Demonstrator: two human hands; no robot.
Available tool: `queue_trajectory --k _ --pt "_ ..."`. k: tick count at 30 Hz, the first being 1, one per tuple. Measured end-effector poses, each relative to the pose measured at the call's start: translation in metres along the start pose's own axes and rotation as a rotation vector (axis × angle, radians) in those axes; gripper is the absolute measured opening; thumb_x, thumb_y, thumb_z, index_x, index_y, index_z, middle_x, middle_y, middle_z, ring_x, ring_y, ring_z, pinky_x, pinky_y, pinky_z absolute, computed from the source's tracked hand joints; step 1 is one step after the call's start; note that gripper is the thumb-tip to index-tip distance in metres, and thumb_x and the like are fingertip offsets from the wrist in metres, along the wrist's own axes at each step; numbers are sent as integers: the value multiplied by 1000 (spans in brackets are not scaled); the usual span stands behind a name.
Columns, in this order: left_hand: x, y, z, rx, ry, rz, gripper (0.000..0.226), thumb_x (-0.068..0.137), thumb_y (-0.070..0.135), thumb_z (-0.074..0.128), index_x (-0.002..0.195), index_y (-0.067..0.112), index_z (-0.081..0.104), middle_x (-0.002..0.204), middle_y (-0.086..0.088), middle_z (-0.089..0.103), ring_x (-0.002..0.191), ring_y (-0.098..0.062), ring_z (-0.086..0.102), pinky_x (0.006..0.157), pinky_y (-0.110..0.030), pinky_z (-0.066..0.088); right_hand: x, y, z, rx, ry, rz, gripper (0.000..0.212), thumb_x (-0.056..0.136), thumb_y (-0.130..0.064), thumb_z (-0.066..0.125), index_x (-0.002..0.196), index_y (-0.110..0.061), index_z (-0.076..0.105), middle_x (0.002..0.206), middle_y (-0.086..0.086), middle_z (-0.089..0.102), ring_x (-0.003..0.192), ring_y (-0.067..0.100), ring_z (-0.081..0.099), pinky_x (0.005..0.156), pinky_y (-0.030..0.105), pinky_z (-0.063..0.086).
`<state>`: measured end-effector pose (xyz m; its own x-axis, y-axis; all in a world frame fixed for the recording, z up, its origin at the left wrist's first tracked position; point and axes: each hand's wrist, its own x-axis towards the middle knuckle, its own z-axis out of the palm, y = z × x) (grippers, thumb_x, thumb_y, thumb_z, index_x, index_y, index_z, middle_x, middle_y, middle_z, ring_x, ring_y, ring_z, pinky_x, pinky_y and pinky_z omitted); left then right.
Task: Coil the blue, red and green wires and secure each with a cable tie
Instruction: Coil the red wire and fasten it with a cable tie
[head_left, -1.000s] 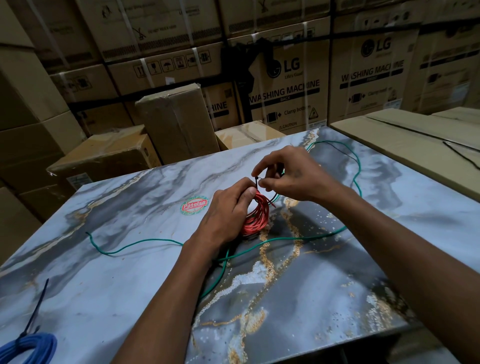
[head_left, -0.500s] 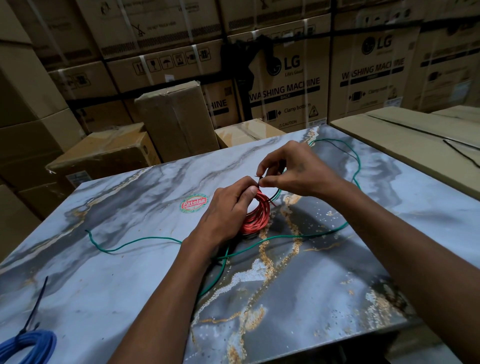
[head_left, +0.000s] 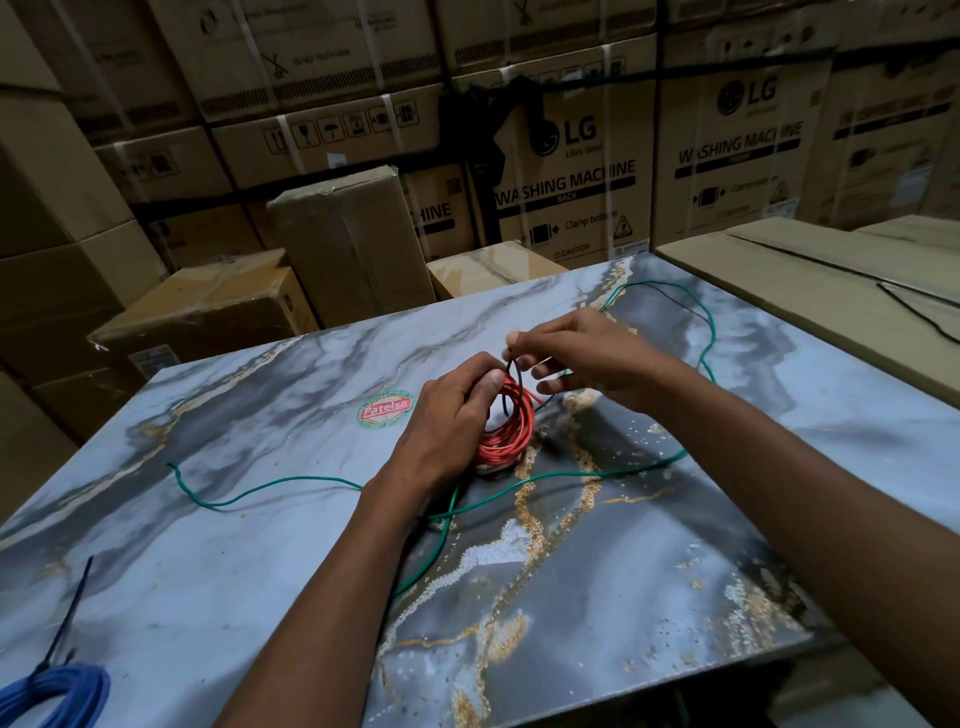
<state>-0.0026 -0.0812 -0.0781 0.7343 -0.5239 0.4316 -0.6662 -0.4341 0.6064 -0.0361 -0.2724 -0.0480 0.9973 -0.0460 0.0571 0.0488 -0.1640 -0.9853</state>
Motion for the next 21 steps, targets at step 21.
queue_trajectory --k 21 --pt "1 0 8 -170 -17 -23 29 106 28 43 83 26 60 56 10 56 54 -12 56 58 -32 46 3 0 8 396 40 125 32 98 -30 67 117 -4 66 99 12 74 79 18 71 68 25 60"
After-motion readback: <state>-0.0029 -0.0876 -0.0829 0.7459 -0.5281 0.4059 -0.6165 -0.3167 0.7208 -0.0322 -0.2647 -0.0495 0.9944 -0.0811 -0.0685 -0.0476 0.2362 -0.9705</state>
